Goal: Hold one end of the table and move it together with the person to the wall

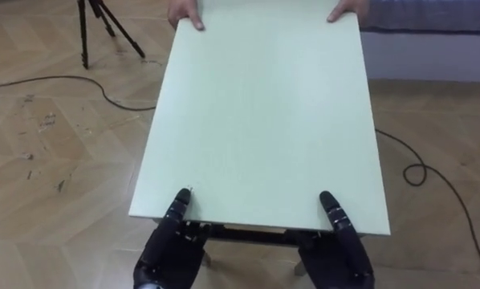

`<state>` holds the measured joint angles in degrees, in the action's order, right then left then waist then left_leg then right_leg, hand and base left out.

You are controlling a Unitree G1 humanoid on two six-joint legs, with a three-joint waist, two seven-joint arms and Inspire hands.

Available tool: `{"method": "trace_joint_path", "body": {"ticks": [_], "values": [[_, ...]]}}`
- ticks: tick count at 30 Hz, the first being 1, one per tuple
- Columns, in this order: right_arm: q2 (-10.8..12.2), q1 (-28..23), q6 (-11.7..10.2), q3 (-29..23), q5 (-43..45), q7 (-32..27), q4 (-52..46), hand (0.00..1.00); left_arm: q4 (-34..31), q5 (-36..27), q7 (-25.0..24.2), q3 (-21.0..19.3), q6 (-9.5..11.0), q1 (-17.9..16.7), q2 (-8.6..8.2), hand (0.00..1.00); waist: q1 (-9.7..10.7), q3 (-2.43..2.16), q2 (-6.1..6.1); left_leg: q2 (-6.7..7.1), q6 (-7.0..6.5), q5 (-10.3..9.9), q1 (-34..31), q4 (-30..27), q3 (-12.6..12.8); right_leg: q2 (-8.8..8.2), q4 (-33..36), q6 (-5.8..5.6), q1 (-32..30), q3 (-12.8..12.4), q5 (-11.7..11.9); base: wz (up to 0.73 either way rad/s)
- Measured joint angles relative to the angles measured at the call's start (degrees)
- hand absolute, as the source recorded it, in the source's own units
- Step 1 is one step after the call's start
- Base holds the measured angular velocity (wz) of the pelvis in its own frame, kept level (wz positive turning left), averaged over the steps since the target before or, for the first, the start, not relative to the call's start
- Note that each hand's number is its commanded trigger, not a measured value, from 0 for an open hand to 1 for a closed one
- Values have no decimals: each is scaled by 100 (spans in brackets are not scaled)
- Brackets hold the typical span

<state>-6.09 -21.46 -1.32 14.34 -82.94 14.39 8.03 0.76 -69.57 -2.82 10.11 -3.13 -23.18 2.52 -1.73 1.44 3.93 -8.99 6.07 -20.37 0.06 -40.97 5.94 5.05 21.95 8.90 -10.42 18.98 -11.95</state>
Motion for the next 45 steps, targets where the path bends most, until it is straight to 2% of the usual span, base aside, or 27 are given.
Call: {"method": "trace_joint_path", "body": {"ticks": [1, 3, 5, 7, 9, 11, 14, 15, 16, 17, 18, 19, 20, 21, 22, 23, 25, 26, 27, 28, 31, 32, 34, 37, 42, 44, 45], "values": [[17, 65, 20, -43, -10, -2, 0, 100, -1, 0, 1, 3, 14, 85, 15, 100, 25, -2, 6, 26, -32, -300, 139, 492, -1, -27, 127, -2, -196, 44, 41, 0], [71, 164, 86, -187, -26, 6, 5, 100, 1, 43, 5, 50, 33, 257, 30, 100, 9, -1, 33, 100, -199, -561, 268, 1297, 7, -99, 251, -12, -502, 156, 183, 16], [149, 292, 151, -337, 5, 25, 32, 100, 80, 42, 24, 97, 100, 488, 46, 100, -6, 7, 21, 220, -274, -598, 232, 1807, 53, -208, 312, -15, -843, 166, 452, 2], [201, 379, 342, -491, 104, 26, 184, 100, 261, 40, 60, 96, 117, 621, 59, 100, -4, 9, -17, 409, -527, -469, 162, 2002, 177, -371, 233, -62, -959, 149, 753, -9], [274, 358, 510, -636, 208, 26, 188, 100, 281, 38, 61, 103, 110, 565, 50, 100, 35, -2, -62, 553, -704, -369, 118, 2041, 186, -472, 1, -129, -879, 139, 884, 7], [302, 284, 602, -686, 272, 28, 198, 100, 344, 43, 46, 105, 106, 510, 45, 100, 67, -6, -78, 626, -823, -294, 94, 2063, 206, -499, -138, -188, -858, 28, 1125, 0], [297, 145, 712, -720, 338, 29, 219, 100, 390, 35, -17, 128, 105, 312, 48, 100, 156, -52, -137, 783, -967, -95, 34, 2121, 220, -580, -357, -369, -829, -276, 1471, 5], [290, 110, 744, -736, 380, 40, 219, 100, 391, 26, -30, 134, 95, 251, 46, 100, 204, -55, -147, 853, -1029, -2, 24, 2205, 227, -615, -459, -458, -826, -400, 1640, 5], [278, 98, 792, -748, 387, 40, 219, 100, 390, -24, -34, 134, 88, 201, 50, 100, 201, -78, -147, 881, -1083, 122, -45, 2252, 318, -607, -641, -705, -826, -679, 1873, 9], [286, 99, 825, -766, 388, 40, 218, 100, 383, -42, -35, 137, 87, 193, 58, 100, 210, -85, -135, 863, -1111, 185, -105, 2255, 437, -618, -628, -794, -840, -814, 1915, 31], [284, 43, 846, -801, 395, 42, 202, 100, 382, -2, -23, 164, 52, 223, 78, 100, 258, -80, -148, 843, -1159, 270, -162, 2271, 792, -823, 48, -970, -917, -828, 1441, 59], [287, -77, 880, -844, 338, 70, 188, 100, 395, 89, -16, 178, -3, 234, 74, 100, 260, -99, -199, 867, -1187, 329, -133, 2349, 1079, -1115, 1055, -1045, -928, -787, 785, 60], [286, -123, 897, -844, 308, 70, 185, 100, 395, 133, -17, 177, -17, 221, 80, 100, 243, -110, -230, 887, -1200, 353, -131, 2361, 1204, -1268, 1542, -1104, -903, -798, 541, 31], [287, -189, 900, -834, 296, 70, 173, 100, 389, 163, -19, 170, -36, 181, 77, 100, 171, -110, -263, 908, -1215, 368, -123, 2357, 1403, -1536, 2306, -1225, -706, -820, 214, -22], [284, -198, 898, -776, 307, 70, 147, 100, 337, 174, -44, 121, -41, 113, 80, 100, 43, -109, -337, 963, -1222, 377, -131, 2332, 1560, -1810, 2697, -1309, -422, -945, 34, -41], [278, -198, 887, -744, 302, 68, 120, 100, 319, 174, -63, 102, -41, 93, 83, 100, -17, -102, -366, 988, -1222, 377, -160, 2294, 1614, -1928, 2729, -1333, -227, -1008, 4, -56], [216, -173, 823, -633, 249, 62, 16, 100, 281, 172, -170, 3, -58, 78, 62, 100, -183, -93, -499, 993, -1200, 390, -481, 2028, 1701, -2264, 2175, -1385, 594, -1161, 33, -44], [214, -138, 811, -607, 242, 61, -5, 100, 247, 172, -196, -31, -58, 78, 65, 100, -220, -82, -556, 983, -1184, 400, -616, 1929, 1702, -2290, 1893, -1406, 767, -1169, 73, -38], [203, -20, 733, -528, 230, 62, -13, 100, 194, 172, -241, -105, -57, 109, 57, 100, -300, -34, -644, 913, -1147, 421, -917, 1684, 1604, -2250, 1142, -1644, 1033, -1255, -164, -36], [159, 99, 625, -424, 240, 56, -5, 100, 129, 167, -242, -152, -57, 130, 48, 100, -332, -21, -652, 775, -1063, 471, -1259, 1403, 1314, -2016, 540, -1692, 1135, -1220, -267, -35], [153, 303, 504, -257, 150, 45, 45, 100, -86, 174, -257, -242, -43, 146, 147, 100, -341, 14, -705, 440, -814, 624, -1832, 1103, 939, -1516, -556, -1659, 1330, -1075, -247, -10], [151, 335, 504, -258, 123, 45, 48, 100, -86, 178, -258, -247, -43, 200, 162, 100, -329, 22, -718, 413, -751, 670, -1938, 1121, 880, -1452, -652, -1637, 1305, -1050, -260, 32], [144, 445, 464, -267, 45, 57, 49, 100, -90, 232, -263, -247, -46, 382, 216, 100, -323, 25, -734, 269, -629, 893, -2326, 1173, 731, -1237, -710, -1495, 999, -1042, -348, 26], [163, 499, 385, -262, -9, 65, 107, 100, -88, 288, -263, -239, -51, 478, 220, 100, -211, 25, -708, 195, -510, 1139, -2590, 1211, 437, -1007, -770, -1446, 919, -867, -375, 34], [173, 317, 316, -248, -32, 249, 254, 100, -50, 351, -268, -141, -51, 326, 218, 100, -184, 19, -705, 241, -358, 1469, -2353, 1670, 194, -908, -708, -1335, 985, -748, -399, 20], [163, 196, 303, -250, -28, 287, 263, 100, -42, 349, -269, -77, -49, 257, 239, 100, -245, 22, -665, 235, -276, 1621, -2237, 1840, -155, -848, -355, -1227, 866, -728, -400, -7], [149, 111, 269, -239, -34, 294, 235, 100, -37, 347, -269, 13, -46, 232, 259, 100, -330, 40, -520, 82, -130, 1774, -2145, 2087, -673, -663, -104, -867, 545, -1024, -444, -49]]}}
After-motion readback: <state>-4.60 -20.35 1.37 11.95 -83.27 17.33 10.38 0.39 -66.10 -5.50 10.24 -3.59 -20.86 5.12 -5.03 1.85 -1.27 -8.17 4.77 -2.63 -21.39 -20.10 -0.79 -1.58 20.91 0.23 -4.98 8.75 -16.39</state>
